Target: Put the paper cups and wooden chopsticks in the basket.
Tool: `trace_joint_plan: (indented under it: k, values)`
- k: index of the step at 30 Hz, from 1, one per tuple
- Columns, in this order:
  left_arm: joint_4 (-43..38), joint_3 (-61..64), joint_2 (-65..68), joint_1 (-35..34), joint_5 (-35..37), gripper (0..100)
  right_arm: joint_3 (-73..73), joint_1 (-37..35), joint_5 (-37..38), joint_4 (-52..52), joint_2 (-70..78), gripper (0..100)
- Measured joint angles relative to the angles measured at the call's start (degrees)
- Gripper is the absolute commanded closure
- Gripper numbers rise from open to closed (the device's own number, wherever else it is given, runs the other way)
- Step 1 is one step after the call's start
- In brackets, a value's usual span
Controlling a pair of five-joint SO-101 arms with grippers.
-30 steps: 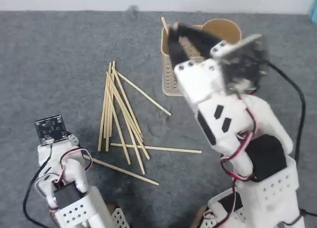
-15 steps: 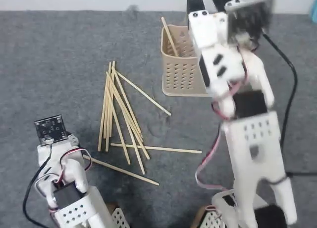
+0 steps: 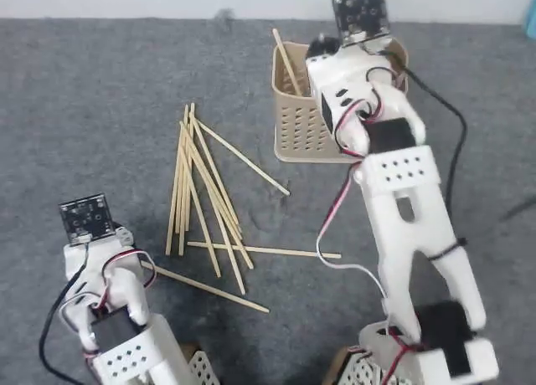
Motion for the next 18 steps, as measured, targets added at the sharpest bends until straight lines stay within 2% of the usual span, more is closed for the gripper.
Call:
trace_joint_plan:
  k: [2, 7, 14, 18]
  values:
    - [0.00, 0.00, 0.00, 0.00, 0.00, 98, -0.09, 0.00, 0.00, 0.35, 1.85, 84.2]
    - [0.00, 0.00, 0.00, 0.00, 0.00, 98, -2.55, -1.85, 0.00, 5.63, 2.29, 83.9]
    - [0.00, 0.00, 0.00, 0.09, 0.00, 98, -10.99, -2.37, 0.00, 21.63, -3.25, 83.9]
    - [0.00, 0.00, 0.00, 0.09, 0.00, 98, -13.19, -7.38, 0.00, 31.74, -10.73, 84.0]
